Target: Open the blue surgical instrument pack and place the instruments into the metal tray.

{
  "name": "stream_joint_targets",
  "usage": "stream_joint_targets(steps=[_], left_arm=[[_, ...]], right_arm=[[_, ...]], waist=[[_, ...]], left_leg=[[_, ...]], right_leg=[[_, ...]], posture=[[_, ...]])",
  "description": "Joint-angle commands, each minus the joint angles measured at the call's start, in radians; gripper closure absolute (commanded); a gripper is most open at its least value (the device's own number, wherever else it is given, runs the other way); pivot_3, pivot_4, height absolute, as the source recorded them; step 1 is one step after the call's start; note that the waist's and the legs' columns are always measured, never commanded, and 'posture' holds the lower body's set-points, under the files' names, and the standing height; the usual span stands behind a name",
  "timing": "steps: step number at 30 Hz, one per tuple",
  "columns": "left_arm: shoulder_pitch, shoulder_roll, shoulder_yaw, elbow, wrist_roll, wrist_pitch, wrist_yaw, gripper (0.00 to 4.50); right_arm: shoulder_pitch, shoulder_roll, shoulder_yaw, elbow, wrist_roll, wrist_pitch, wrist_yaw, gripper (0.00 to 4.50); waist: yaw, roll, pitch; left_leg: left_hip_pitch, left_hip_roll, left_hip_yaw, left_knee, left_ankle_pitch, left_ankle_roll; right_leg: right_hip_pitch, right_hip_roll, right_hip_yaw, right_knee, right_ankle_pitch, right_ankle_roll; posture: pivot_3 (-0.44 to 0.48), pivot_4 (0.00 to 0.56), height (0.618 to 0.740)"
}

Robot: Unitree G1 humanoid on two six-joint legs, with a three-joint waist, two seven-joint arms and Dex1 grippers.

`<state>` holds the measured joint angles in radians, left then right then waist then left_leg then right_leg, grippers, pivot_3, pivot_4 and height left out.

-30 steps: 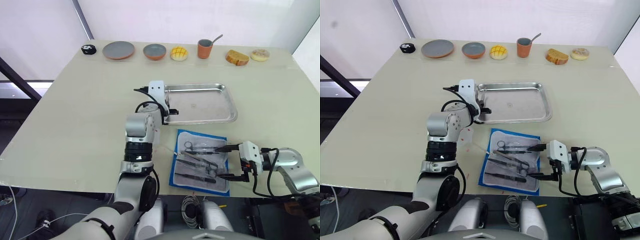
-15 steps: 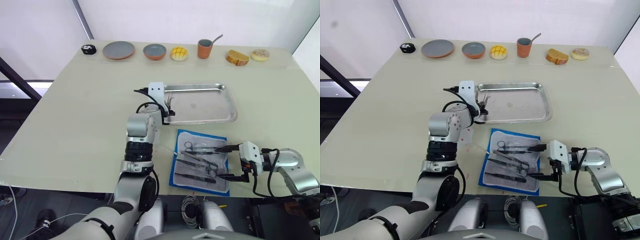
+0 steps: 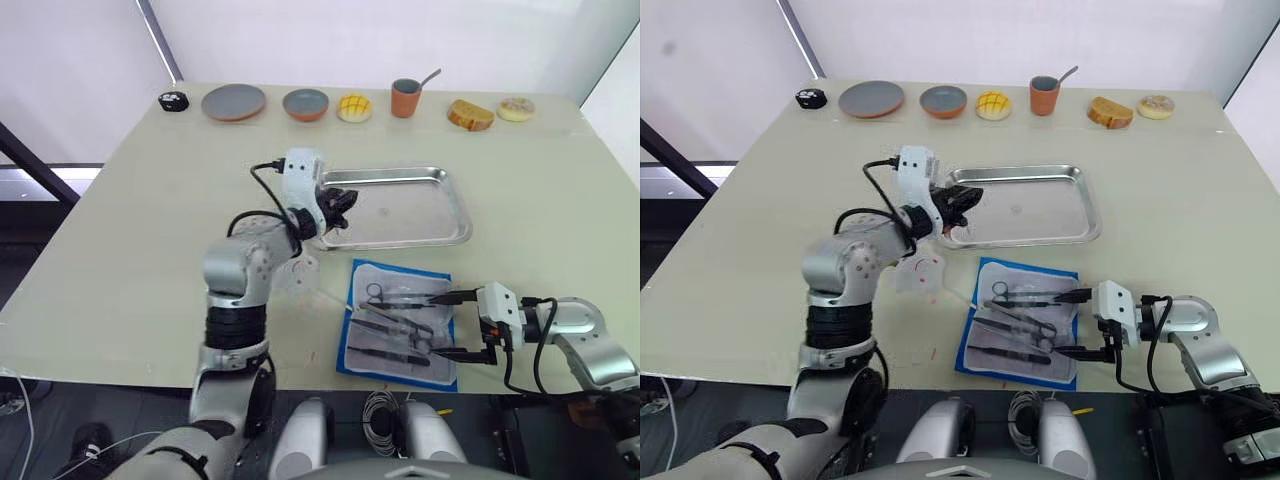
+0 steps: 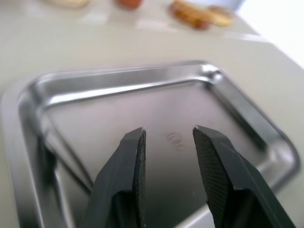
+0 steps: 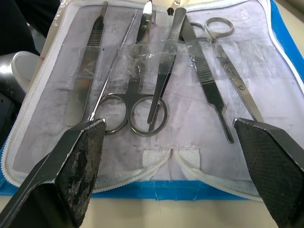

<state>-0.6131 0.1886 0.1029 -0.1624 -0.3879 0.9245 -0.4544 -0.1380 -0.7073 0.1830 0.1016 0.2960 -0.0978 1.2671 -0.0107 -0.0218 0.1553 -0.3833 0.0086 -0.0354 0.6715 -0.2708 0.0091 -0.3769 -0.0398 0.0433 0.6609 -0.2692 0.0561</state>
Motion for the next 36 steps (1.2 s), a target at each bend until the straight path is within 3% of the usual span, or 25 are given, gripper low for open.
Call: stream_joint_targets(steps=[1, 5, 8, 12, 14, 25, 36], left_arm=[[0.078, 0.117, -0.063, -0.065, -0.059, -0.171, -0.264, 2.82], [0.147, 0.237, -0.100, -0.047, -0.062, -0.318, -0.455, 2.82], [0.207, 0.347, -0.073, -0.019, -0.143, -0.336, -0.666, 2.82], [0.259, 0.467, -0.047, 0.038, -0.176, -0.386, -0.816, 1.23], [0.289, 0.523, -0.024, 0.071, -0.185, -0.414, -0.881, 0.12], [0.391, 0.683, 0.075, 0.138, -0.200, -0.497, -1.019, 0.05], [0.347, 0.685, 0.040, 0.128, -0.198, -0.519, -1.028, 0.05]], right_arm=[[0.024, -0.007, 0.023, 0.065, -0.067, 0.016, -0.011, 0.00], [0.021, 0.001, 0.024, 0.071, -0.068, 0.013, -0.016, 0.00], [0.024, 0.007, 0.024, 0.074, -0.068, 0.007, -0.020, 0.00], [0.027, 0.016, 0.015, 0.087, -0.061, -0.008, -0.020, 0.00], [0.031, 0.022, 0.007, 0.103, -0.050, -0.019, -0.013, 0.00], [0.035, 0.020, -0.015, 0.199, -0.041, -0.103, 0.017, 0.00], [0.002, 0.089, -0.012, 0.323, -0.028, -0.177, 0.050, 0.00]], waist=[[0.000, 0.000, 0.000], [0.000, 0.000, 0.000], [-0.002, 0.000, 0.000], [-0.003, 0.001, 0.000], [-0.003, 0.000, 0.000], [-0.001, 0.000, 0.000], [-0.003, -0.003, -0.002]], left_leg=[[0.001, 0.000, 0.001, -0.001, 0.000, 0.000], [0.001, 0.000, 0.000, -0.001, -0.001, 0.002], [0.001, 0.001, 0.001, -0.001, -0.002, 0.004], [0.002, 0.002, 0.001, -0.002, -0.002, 0.005], [0.002, 0.002, 0.001, -0.002, -0.003, 0.005], [0.002, 0.002, 0.001, -0.002, -0.003, 0.005], [0.003, 0.003, 0.001, -0.003, -0.003, 0.005]], right_leg=[[0.000, 0.000, 0.000, 0.000, 0.000, 0.000], [0.000, 0.000, 0.000, 0.000, 0.000, 0.000], [0.000, 0.000, 0.000, 0.000, 0.000, -0.001], [0.000, 0.001, 0.000, 0.000, -0.001, -0.001], [0.000, 0.001, 0.000, 0.000, -0.001, -0.001], [0.000, 0.000, 0.000, 0.000, -0.001, -0.001], [0.000, 0.000, 0.000, 0.000, -0.001, -0.001]], posture=[[0.000, 0.150, 0.740], [0.000, 0.150, 0.740], [0.000, 0.150, 0.740], [0.000, 0.150, 0.740], [0.000, 0.150, 0.740], [0.000, 0.150, 0.740], [0.000, 0.150, 0.740]])
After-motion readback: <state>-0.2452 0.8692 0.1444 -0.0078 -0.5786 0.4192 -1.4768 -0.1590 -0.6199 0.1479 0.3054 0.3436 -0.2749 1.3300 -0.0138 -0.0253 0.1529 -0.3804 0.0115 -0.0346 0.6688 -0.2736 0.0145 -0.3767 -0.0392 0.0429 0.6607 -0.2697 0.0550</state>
